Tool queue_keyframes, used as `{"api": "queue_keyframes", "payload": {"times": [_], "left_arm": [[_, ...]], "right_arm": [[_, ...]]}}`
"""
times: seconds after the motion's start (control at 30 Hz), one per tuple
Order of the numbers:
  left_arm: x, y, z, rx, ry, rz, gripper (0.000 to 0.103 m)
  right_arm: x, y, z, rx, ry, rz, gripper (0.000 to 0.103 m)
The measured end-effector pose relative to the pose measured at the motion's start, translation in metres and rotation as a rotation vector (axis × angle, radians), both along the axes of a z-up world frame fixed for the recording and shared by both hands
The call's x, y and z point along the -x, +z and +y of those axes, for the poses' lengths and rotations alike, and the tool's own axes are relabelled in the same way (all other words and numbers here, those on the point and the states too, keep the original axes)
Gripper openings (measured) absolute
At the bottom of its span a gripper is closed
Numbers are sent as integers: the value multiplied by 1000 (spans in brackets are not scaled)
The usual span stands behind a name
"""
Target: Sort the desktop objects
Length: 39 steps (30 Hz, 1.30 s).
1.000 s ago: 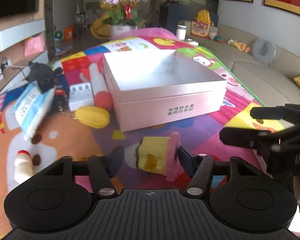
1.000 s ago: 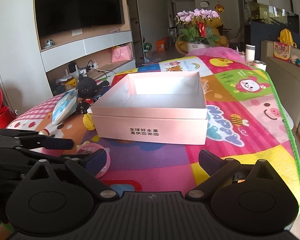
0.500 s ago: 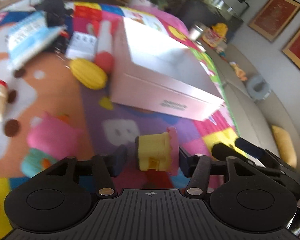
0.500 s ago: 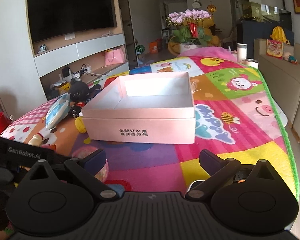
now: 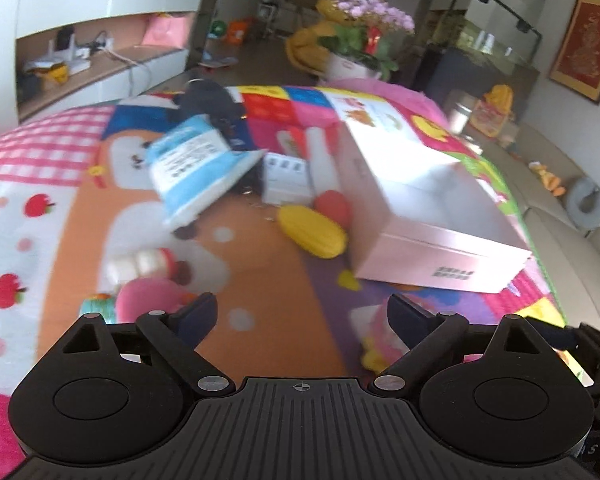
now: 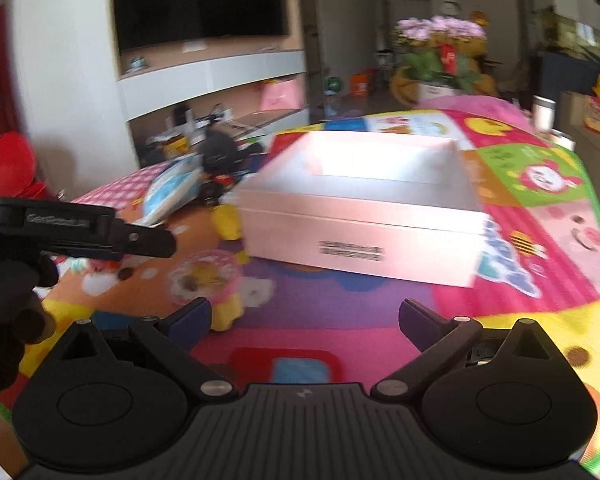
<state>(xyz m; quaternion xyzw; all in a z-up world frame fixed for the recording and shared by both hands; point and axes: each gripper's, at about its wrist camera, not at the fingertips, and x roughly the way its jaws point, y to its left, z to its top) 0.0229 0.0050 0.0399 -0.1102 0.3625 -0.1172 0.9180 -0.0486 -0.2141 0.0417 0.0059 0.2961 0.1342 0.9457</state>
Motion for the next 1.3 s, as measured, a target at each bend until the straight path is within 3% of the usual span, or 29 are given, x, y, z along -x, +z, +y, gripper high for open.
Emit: {"api": "queue_keyframes", "payload": {"times": [0.2,0.33,0.4,0.47,0.5,0.7,1.0,1.03,1.1,1.17,1.2,1.3], "left_arm": [[21,7,18,0,-42,-58,100],[43,9,21,-124,-50,-132,101],[47,6,25,-191,-18,-142,101],[47,1,30,-230,22,-138,101],[45,-1,33,-242,42,-136,101],[37,-4,51,-250,43,-118,101],[21,-18,68,-350,171,-74,100],[16,-22,68,-361,183,-63,98],[8,-28,68,-375,190,-42,76],[7,-28,68,-366,191,-44,70],[7,-27,67,-370,187,-45,58],[15,-23,62,-402,171,-52,54]], "right_arm": [[-13,1,43,70,139,-32,100],[-28,-6,69,122,192,-27,99],[-36,-12,78,146,197,-3,87],[-40,-16,83,169,202,20,57],[-39,-16,83,177,202,26,55],[-20,-12,68,220,182,-3,55],[-6,-10,46,212,144,26,55],[-6,-10,46,212,145,28,55],[-4,-9,45,214,148,33,55],[-1,-6,43,216,149,32,55],[1,-4,42,216,149,29,55],[9,1,35,211,140,22,55]]}}
